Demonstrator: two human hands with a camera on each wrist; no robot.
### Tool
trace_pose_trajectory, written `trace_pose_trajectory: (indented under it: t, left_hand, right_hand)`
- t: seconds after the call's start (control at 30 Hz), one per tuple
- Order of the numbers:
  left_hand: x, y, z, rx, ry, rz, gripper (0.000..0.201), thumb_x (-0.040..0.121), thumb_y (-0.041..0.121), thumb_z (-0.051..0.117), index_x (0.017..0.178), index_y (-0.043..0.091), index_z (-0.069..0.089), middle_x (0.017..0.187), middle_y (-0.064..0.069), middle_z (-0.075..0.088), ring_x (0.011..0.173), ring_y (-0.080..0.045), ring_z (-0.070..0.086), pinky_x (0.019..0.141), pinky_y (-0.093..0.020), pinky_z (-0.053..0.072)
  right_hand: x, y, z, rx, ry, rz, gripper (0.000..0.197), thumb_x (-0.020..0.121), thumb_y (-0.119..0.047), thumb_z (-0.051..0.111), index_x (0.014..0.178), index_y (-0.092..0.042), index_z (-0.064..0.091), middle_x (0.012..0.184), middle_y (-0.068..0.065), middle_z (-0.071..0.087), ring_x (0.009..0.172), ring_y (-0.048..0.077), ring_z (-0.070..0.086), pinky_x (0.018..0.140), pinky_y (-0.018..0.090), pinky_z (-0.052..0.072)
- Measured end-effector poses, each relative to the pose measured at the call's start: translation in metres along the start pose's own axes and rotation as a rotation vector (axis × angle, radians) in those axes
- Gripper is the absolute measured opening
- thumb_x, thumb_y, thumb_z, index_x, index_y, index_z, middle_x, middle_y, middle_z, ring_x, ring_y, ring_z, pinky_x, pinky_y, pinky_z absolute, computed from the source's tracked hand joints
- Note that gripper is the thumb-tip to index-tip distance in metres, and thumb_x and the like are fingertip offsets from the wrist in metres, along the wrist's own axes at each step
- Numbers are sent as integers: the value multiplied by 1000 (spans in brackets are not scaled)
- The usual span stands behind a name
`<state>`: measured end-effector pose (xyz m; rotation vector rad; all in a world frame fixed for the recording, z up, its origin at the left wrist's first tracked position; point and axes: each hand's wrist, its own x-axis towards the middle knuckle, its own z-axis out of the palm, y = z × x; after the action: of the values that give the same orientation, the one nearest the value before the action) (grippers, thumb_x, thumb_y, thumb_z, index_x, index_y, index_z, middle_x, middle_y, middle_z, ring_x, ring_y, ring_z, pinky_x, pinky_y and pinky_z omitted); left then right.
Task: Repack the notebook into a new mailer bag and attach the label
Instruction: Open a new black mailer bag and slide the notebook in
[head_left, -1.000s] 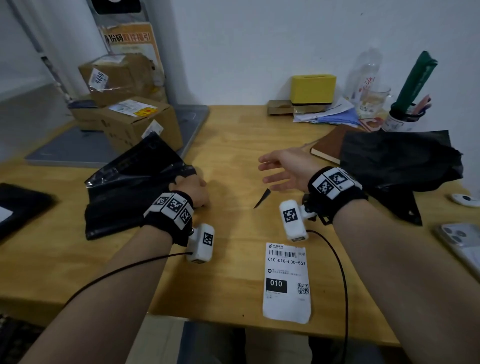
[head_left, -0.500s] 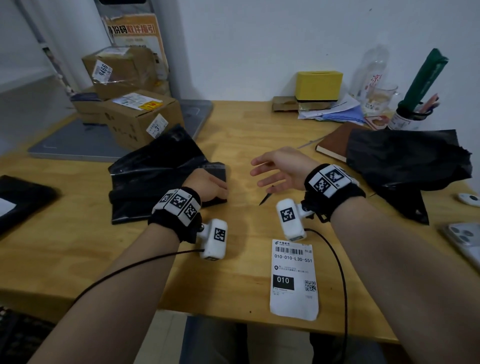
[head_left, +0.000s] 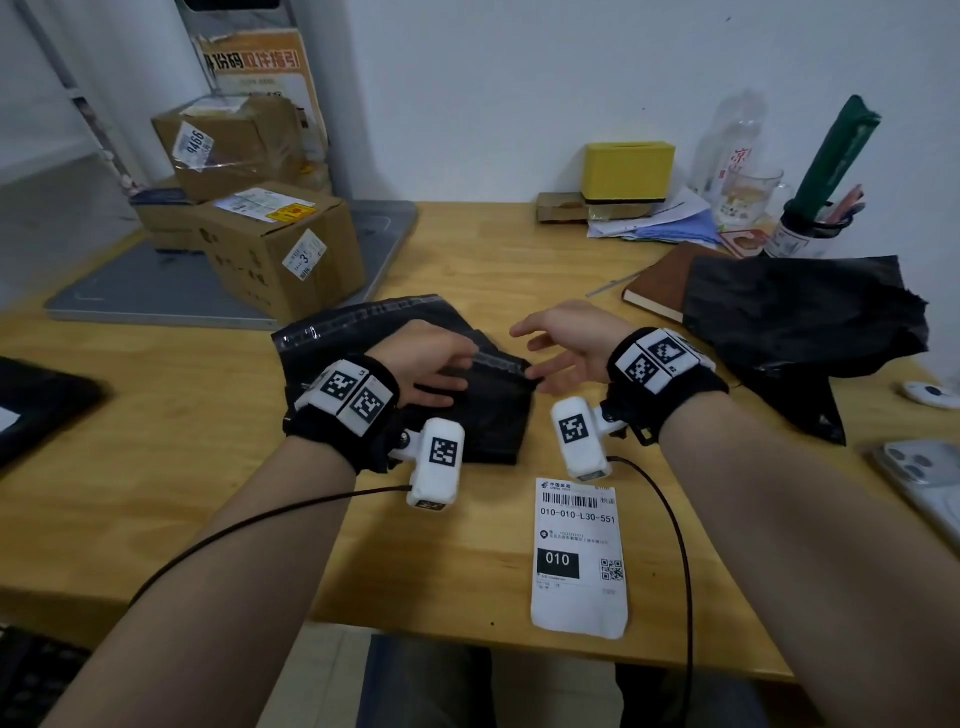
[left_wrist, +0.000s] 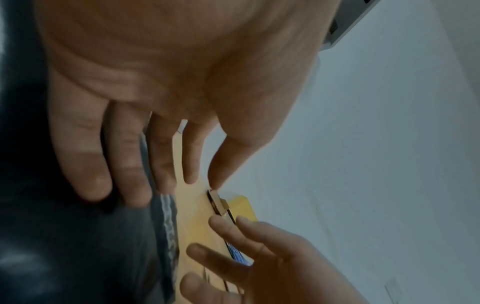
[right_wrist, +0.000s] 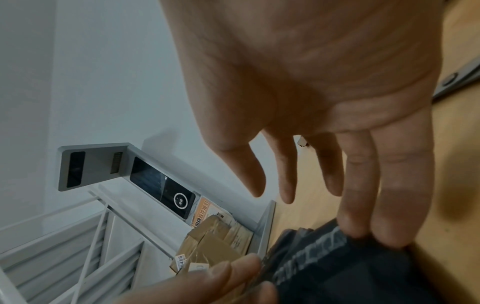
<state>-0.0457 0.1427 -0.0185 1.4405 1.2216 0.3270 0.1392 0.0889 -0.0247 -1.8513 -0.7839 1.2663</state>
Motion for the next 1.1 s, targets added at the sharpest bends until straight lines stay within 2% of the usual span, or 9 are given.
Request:
trace_pose_trajectory:
  t: [0.13,0.23,0.4,0.5,0.6,0.67,0.77,0.97,1.1]
  left_hand:
    - [5,-8,-8,-4,13,-59,20,98,24,59,116,15,62,111,-2,70,100,-22,68,91,-45,54]
    - [5,-14,-8,27,-34,-108,21,100,25,56,118,16,63,106,-1,73,99,-20,68,89,-41,55]
    - [3,-13,-4,89,-70,-120,21,99,30,56,114,20,66,100,2,77,96,-18,70,88,-37,52]
    - [0,-10,1,97,-99,-113,25,98,37,55,114,21,67,99,5,77,94,-16,71,83,-34,49]
    - [-1,-8,8,74,-131,-90,35,98,48,53,113,20,67,102,4,77,93,-16,70,81,-32,49]
    - [-1,-6,12,55,-144,-66,41,96,55,51,111,21,68,102,5,77,92,-16,71,82,-32,49]
    - [-1,-4,15,31,-140,-38,44,94,59,52,109,23,71,98,7,78,93,-16,71,82,-32,49]
    - [-4,-4,12,3,-101,4,30,96,46,59,110,23,71,95,8,78,87,-11,71,72,-27,48]
    - [0,-9,6,-24,-31,2,20,97,33,60,111,21,69,91,8,78,83,-11,72,69,-27,49]
  right_hand:
    - [8,2,5,-73,-56,51,42,93,-21,68,130,-6,52,118,12,59,72,28,69,58,35,56]
    - [13,3,6,-208,-51,47,30,90,-19,71,112,-1,61,94,15,59,59,22,54,52,30,43]
    - [17,7,3,-288,2,11,20,87,-23,75,84,-4,69,76,11,59,52,17,39,48,26,32]
    - [14,9,0,-217,42,-63,21,87,-23,76,90,-2,75,76,5,67,57,16,45,50,27,35]
    - [12,9,-2,-165,-1,-112,24,83,-22,81,100,-5,77,84,4,73,69,18,58,55,28,46]
    - [8,7,-1,-163,-48,-133,22,81,-19,84,97,-6,77,84,4,73,68,17,62,57,29,51]
    - [3,5,1,-162,-94,-160,18,79,-17,86,90,-6,77,71,2,70,64,15,61,58,29,52]
    - [1,6,5,-190,-76,-178,28,76,-23,88,69,-17,62,60,-2,65,59,14,58,52,26,49]
    - [2,9,2,-54,-50,-198,19,81,-26,85,76,-15,71,78,4,69,59,16,57,54,28,49]
